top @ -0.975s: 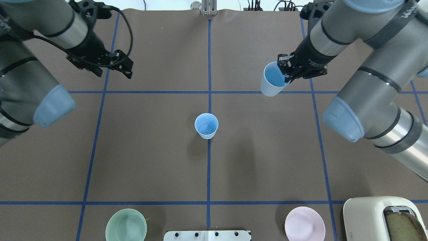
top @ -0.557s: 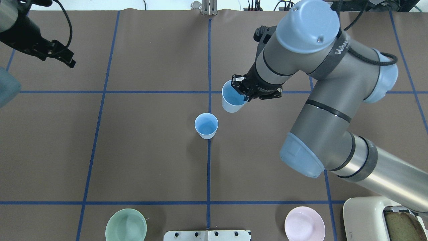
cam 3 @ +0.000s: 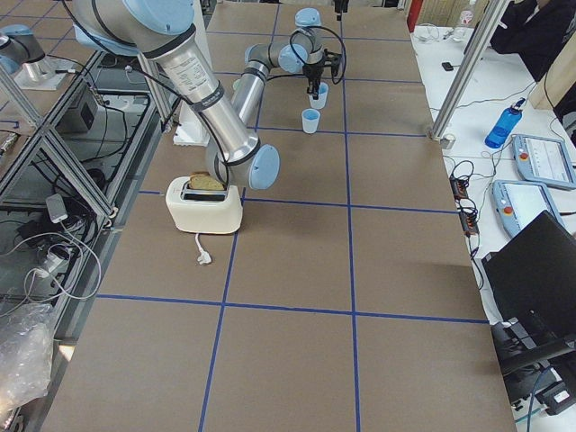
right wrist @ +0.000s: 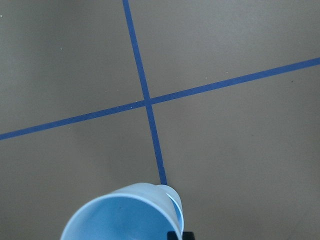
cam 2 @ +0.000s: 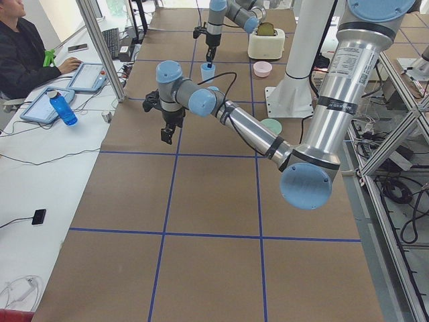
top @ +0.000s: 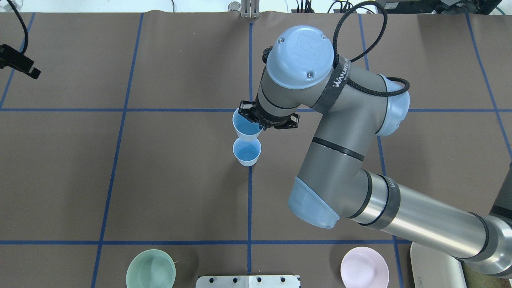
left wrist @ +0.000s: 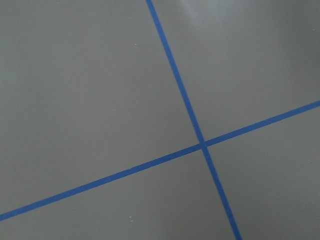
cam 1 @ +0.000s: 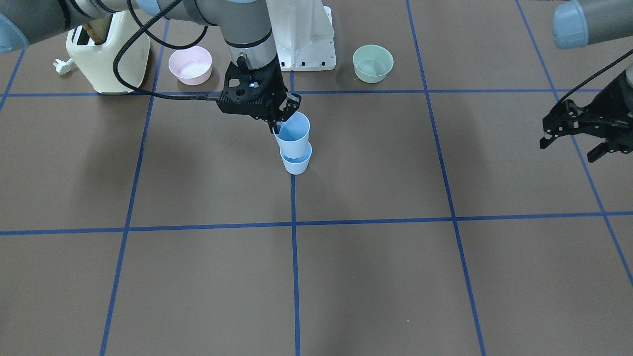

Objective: Stack blue cups with both arms
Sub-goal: 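Carry the right gripper's cup over the placed cup while the left arm withdraws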

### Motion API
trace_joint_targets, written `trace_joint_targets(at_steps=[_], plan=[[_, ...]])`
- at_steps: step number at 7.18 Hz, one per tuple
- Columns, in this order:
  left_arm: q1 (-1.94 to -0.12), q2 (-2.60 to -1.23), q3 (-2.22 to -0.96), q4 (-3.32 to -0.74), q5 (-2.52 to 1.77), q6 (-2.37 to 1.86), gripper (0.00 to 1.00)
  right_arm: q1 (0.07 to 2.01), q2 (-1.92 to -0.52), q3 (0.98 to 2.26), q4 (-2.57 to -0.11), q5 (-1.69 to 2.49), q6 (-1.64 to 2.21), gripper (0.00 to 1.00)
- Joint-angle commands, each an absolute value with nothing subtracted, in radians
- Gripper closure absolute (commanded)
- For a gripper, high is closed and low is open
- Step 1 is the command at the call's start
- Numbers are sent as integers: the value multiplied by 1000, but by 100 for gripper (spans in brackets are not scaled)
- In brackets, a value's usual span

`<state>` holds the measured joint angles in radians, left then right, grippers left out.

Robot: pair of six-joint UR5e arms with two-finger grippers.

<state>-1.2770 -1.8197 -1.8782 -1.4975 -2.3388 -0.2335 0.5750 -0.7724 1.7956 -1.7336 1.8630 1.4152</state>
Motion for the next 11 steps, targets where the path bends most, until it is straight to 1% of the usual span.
trace_joint_targets(at_steps=[1,4,11], plan=[[-1379,-1812,-1864,-1493,-2381,-203,2,566,-764,1757,-1730,1856,1408,100],[-1391,-1810,-1865,-1494,-2372,-199,2,528,-776,1729,-1671,1807,1417,100],[-1390,-1810,-1862,-1494,-2372,-201,2,512,-801,1759,-1669,1799,1437,100]])
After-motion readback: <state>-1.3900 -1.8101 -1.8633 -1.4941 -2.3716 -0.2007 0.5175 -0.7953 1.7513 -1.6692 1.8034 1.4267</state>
